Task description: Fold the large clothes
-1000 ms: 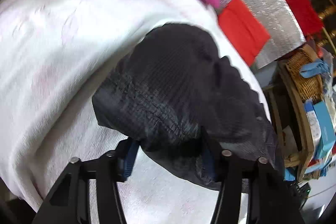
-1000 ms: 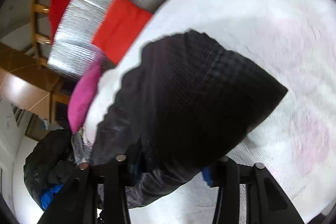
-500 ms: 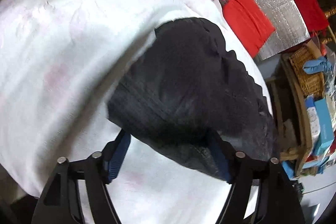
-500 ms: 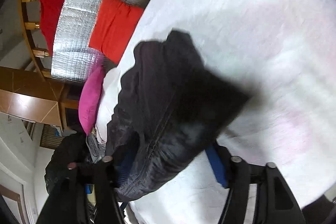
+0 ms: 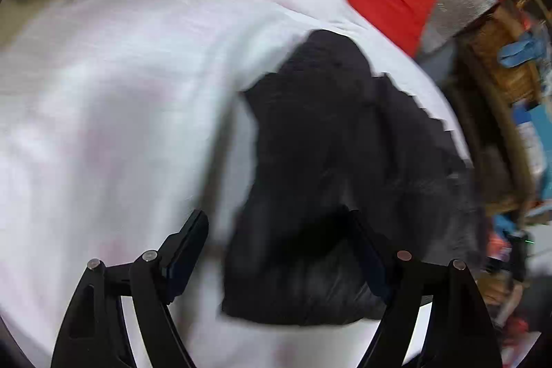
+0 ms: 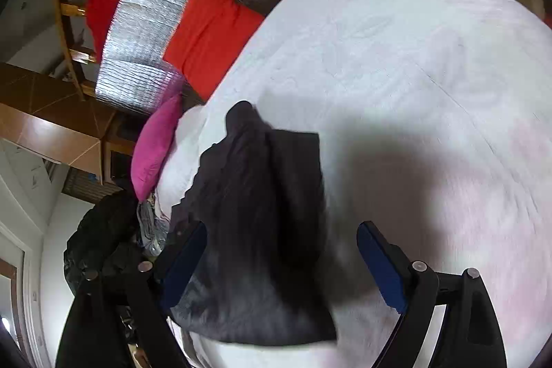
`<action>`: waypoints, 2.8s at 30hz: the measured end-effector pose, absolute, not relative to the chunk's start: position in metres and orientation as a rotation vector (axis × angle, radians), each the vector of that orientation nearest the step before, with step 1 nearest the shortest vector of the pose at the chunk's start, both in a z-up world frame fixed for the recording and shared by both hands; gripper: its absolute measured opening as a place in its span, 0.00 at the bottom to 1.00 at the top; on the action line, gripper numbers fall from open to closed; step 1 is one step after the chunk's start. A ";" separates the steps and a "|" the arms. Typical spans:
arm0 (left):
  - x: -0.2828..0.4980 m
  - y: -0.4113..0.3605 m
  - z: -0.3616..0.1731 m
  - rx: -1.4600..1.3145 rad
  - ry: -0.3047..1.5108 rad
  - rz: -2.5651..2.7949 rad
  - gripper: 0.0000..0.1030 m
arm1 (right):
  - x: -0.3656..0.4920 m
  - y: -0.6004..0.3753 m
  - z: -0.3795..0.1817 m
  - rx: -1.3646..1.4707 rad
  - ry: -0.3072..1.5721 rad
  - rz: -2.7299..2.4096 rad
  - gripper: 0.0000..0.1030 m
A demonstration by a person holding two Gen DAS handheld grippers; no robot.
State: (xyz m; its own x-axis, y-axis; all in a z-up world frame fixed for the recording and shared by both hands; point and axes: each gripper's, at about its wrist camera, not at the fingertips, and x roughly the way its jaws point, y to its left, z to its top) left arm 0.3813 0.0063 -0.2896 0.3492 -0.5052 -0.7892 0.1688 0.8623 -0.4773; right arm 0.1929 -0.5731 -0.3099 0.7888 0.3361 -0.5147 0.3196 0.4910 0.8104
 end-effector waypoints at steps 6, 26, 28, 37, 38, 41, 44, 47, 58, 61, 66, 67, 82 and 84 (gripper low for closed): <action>0.415 -0.008 -0.317 -0.421 1.240 -0.595 0.79 | 0.241 -0.576 -0.340 1.072 0.856 0.085 0.88; 0.416 -0.039 -0.314 -0.407 1.250 -0.832 0.68 | 0.317 -0.494 -0.339 0.954 0.953 0.298 0.82; 0.417 -0.042 -0.315 -0.399 1.252 -0.809 0.57 | 0.318 -0.487 -0.337 0.917 0.975 0.250 0.73; 0.400 -0.039 -0.272 -0.407 1.126 -0.776 0.26 | 0.297 -0.479 -0.297 0.833 0.887 0.179 0.37; 0.396 -0.036 -0.264 -0.414 1.105 -0.784 0.26 | 0.294 -0.478 -0.288 0.828 0.862 0.179 0.34; 0.381 -0.030 -0.233 -0.424 1.029 -0.815 0.25 | 0.282 -0.474 -0.262 0.817 0.790 0.187 0.32; 0.361 -0.028 -0.208 -0.400 0.959 -0.842 0.25 | 0.268 -0.468 -0.240 0.795 0.730 0.211 0.32; 0.357 -0.021 -0.212 -0.389 0.980 -0.810 0.26 | 0.260 -0.465 -0.235 0.777 0.712 0.213 0.32; 0.385 -0.011 -0.284 -0.346 1.273 -0.490 0.67 | 0.262 -0.493 -0.327 0.999 0.923 0.072 0.61; 0.376 -0.009 -0.260 -0.298 1.194 -0.445 0.67 | 0.247 -0.494 -0.305 0.947 0.871 0.037 0.64; 0.343 0.015 -0.218 -0.286 1.012 -0.368 0.67 | 0.200 -0.483 -0.260 0.761 0.761 -0.152 0.71; 0.333 0.019 -0.210 -0.272 0.963 -0.358 0.67 | 0.190 -0.479 -0.251 0.714 0.726 -0.198 0.71; 0.309 -0.008 -0.256 -0.027 1.053 -0.298 0.76 | 0.167 -0.437 -0.284 0.735 0.824 -0.094 0.69; 0.318 -0.006 -0.268 -0.067 1.116 -0.301 0.76 | 0.173 -0.447 -0.302 0.750 0.898 -0.170 0.69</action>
